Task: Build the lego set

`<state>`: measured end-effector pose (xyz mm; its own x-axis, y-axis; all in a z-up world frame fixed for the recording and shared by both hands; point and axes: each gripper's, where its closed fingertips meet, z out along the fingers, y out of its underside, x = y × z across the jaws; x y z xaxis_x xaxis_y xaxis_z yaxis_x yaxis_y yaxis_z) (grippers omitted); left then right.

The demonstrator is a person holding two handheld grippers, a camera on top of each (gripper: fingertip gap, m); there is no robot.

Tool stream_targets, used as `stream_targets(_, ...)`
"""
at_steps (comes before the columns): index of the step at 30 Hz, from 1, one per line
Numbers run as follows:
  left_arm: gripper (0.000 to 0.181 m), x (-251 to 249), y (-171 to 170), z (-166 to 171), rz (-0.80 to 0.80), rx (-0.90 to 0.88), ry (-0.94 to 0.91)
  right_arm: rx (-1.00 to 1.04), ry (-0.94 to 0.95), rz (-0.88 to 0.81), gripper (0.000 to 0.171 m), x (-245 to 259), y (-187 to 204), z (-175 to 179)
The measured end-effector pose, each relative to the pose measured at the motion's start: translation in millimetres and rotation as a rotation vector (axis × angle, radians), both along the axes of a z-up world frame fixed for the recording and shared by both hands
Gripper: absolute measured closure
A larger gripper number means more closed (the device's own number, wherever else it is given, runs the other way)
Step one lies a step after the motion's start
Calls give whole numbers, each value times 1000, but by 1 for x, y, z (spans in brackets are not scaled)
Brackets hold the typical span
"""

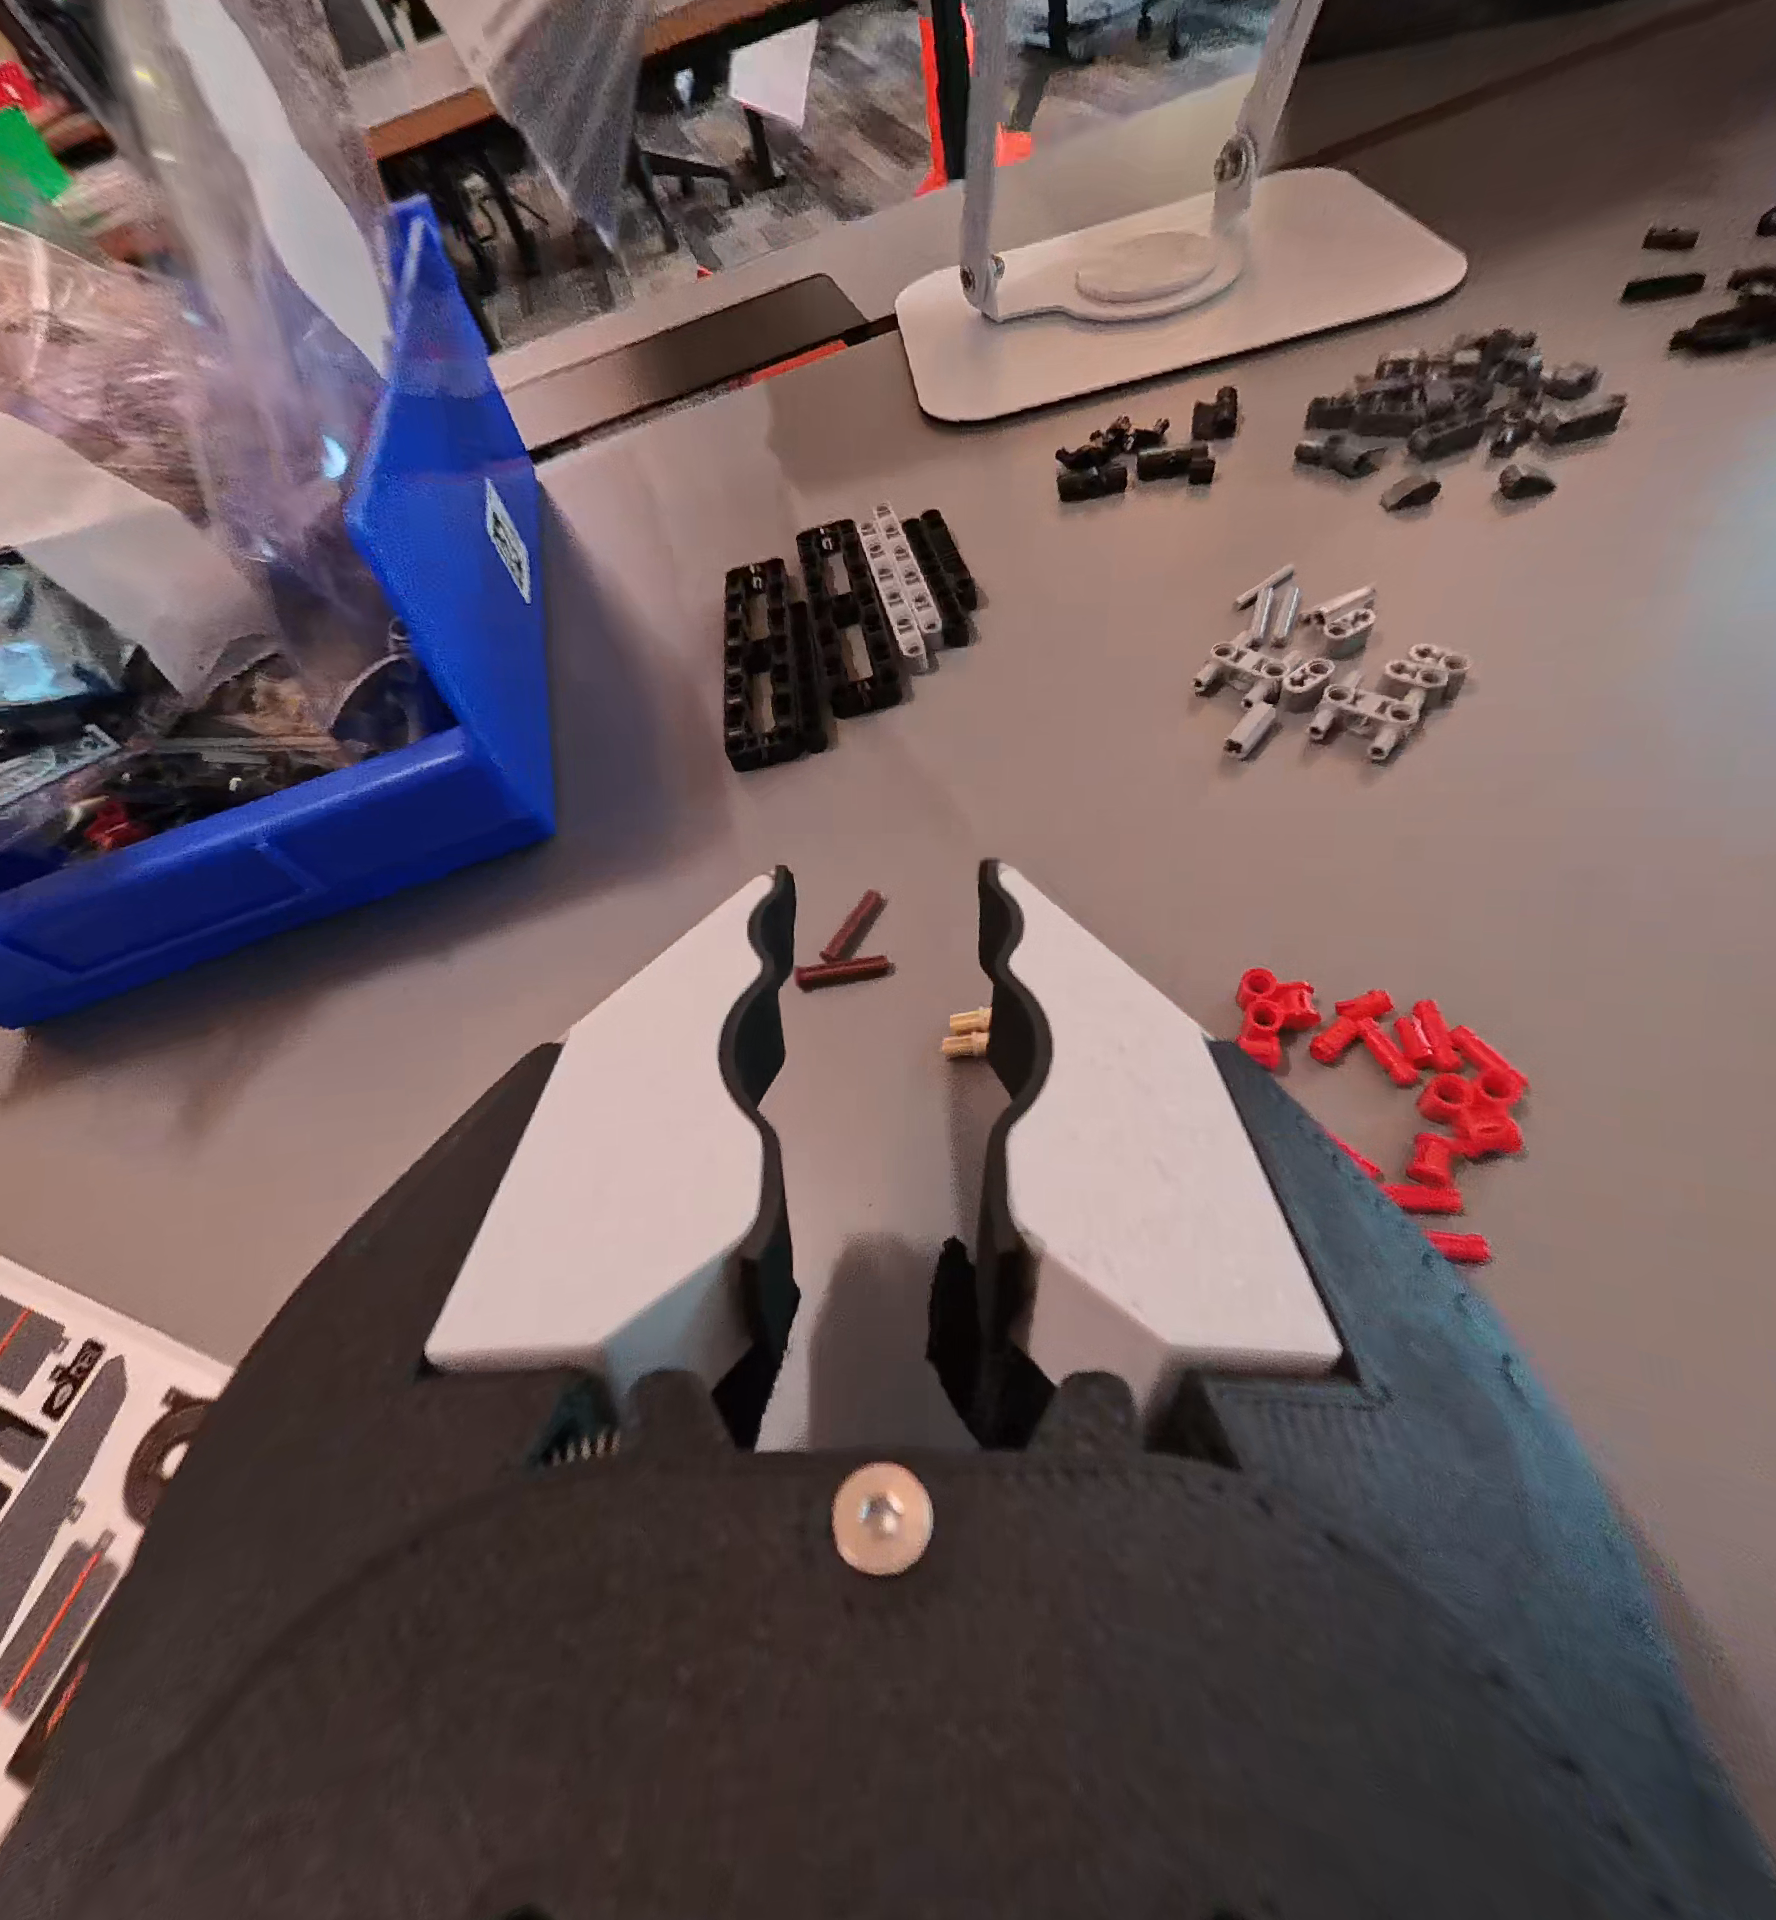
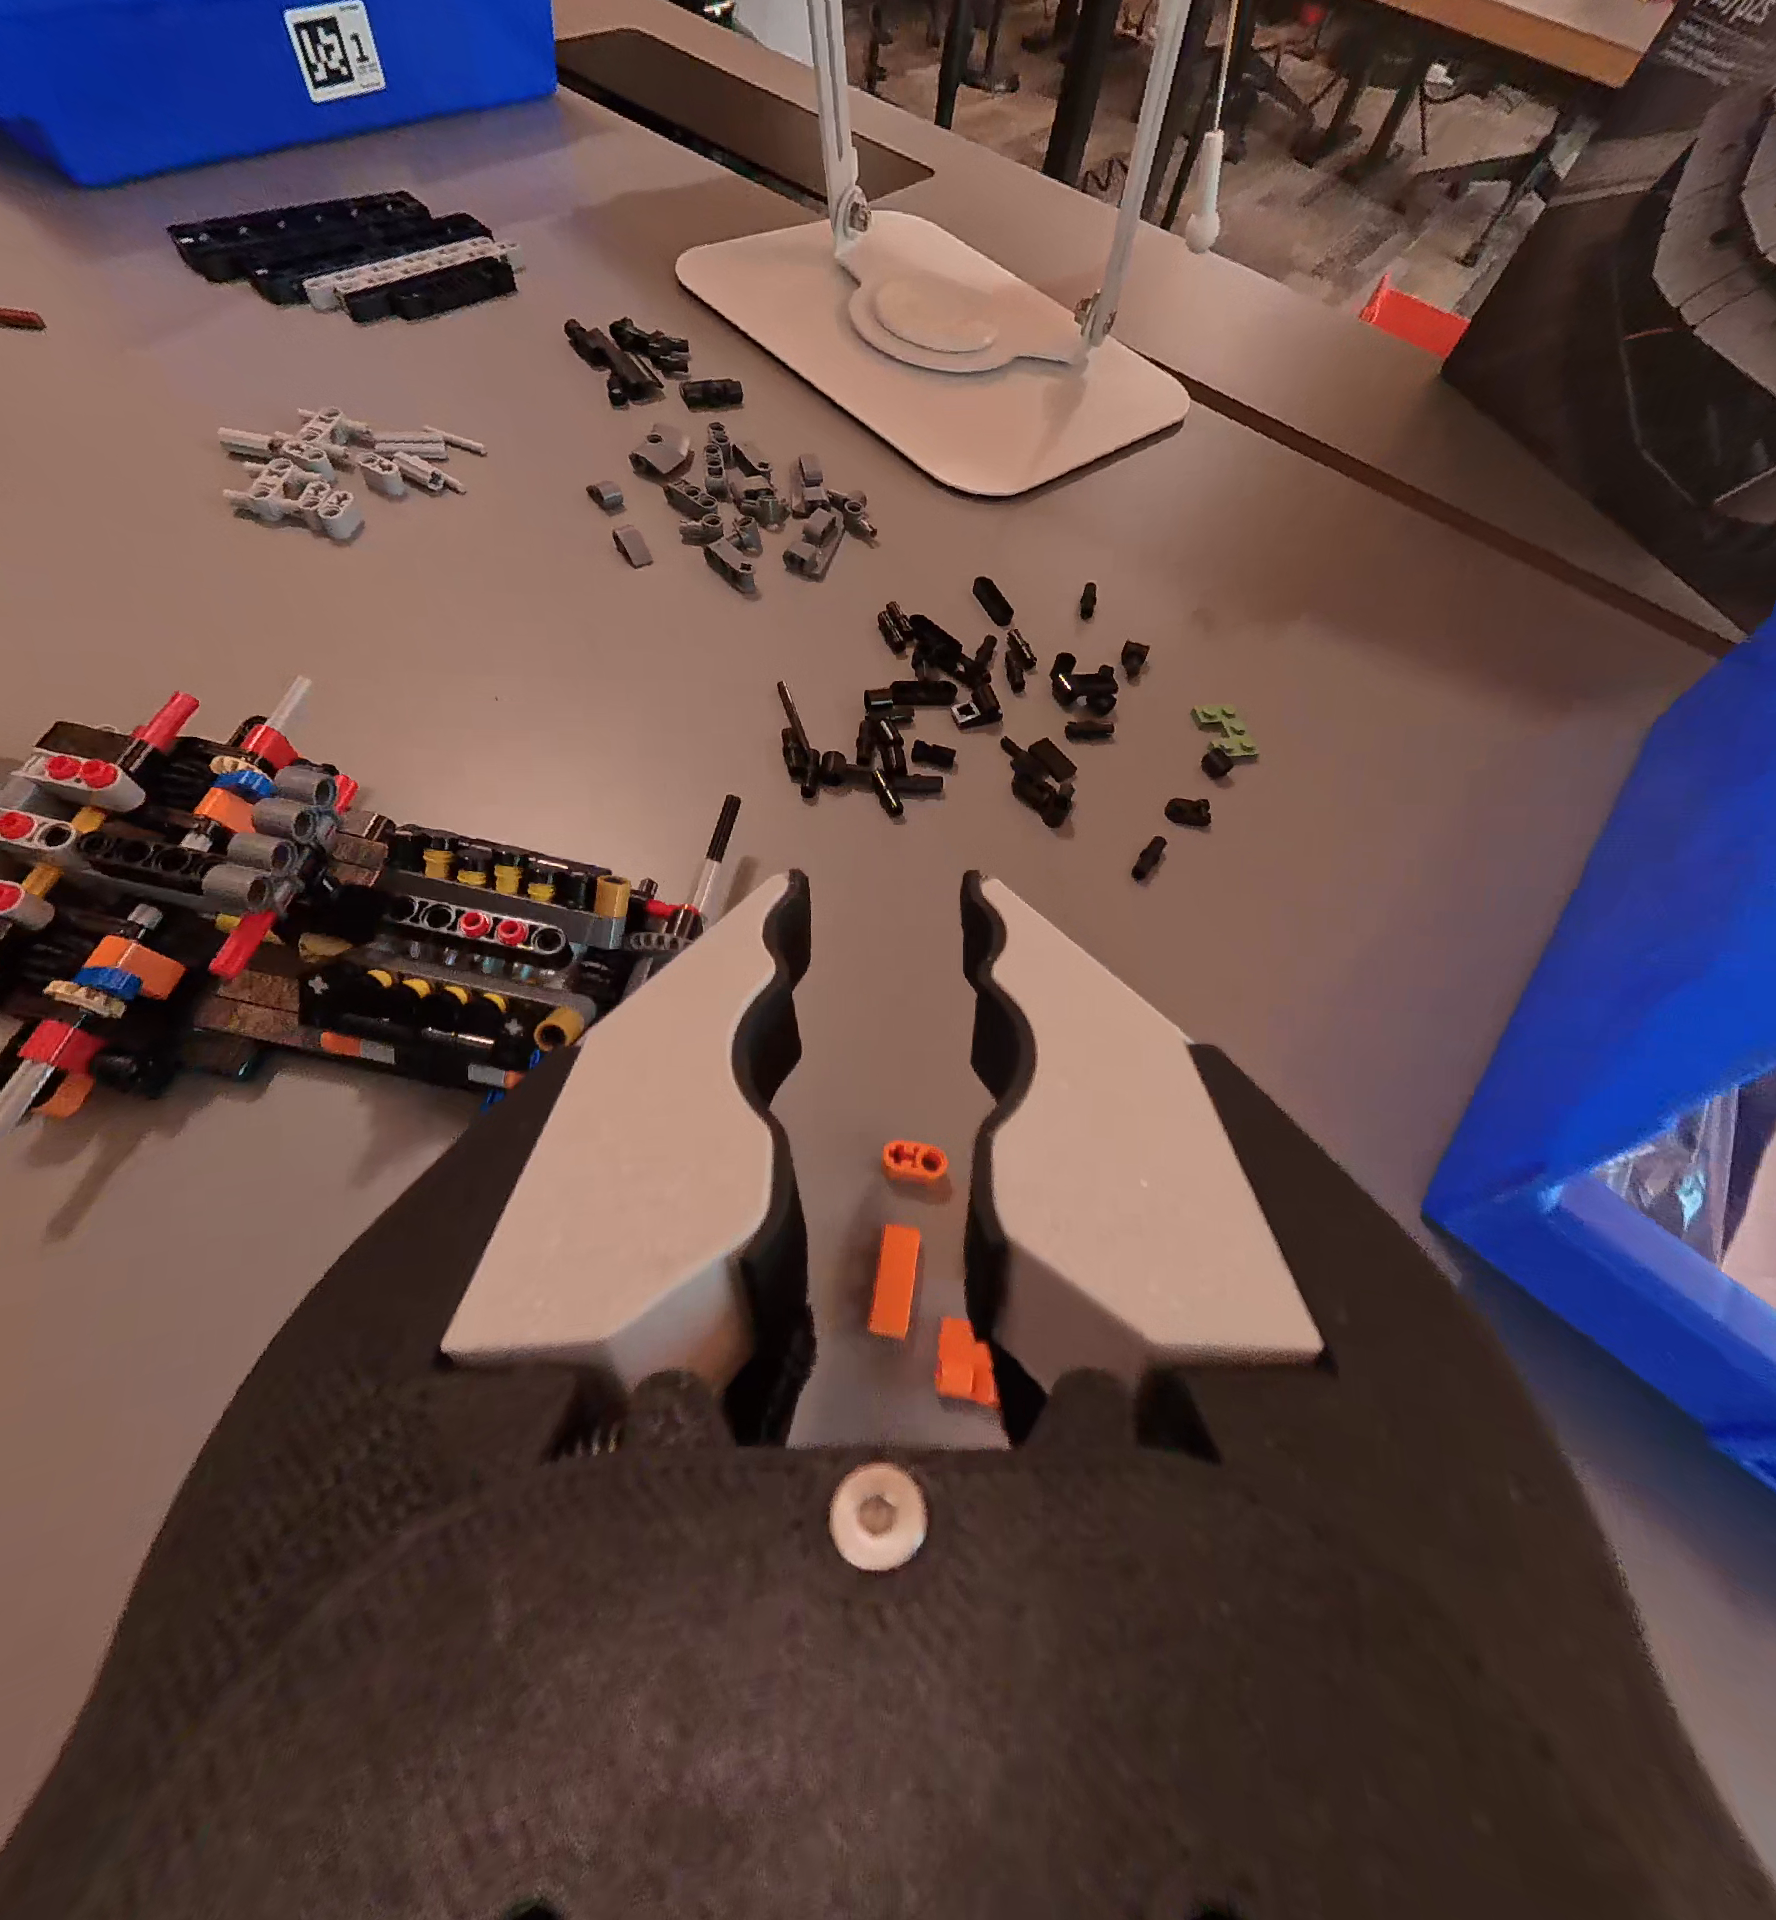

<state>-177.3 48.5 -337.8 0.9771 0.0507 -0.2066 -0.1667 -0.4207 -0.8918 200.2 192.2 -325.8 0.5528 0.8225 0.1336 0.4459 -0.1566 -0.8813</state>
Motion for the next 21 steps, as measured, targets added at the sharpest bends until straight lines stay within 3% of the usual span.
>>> stream_targets(1,146,2,2,-5,-8,-31,13,-1,3,-3,145,1,0,0)
stream_targets(13,129,-2,-10,-7,-20,-42,-46,-4,27,35,131,-40,8,4)
stream_targets(21,133,-23,-19,-3,68,-53,-174,-3,-25,82,100,-66,2,-3)
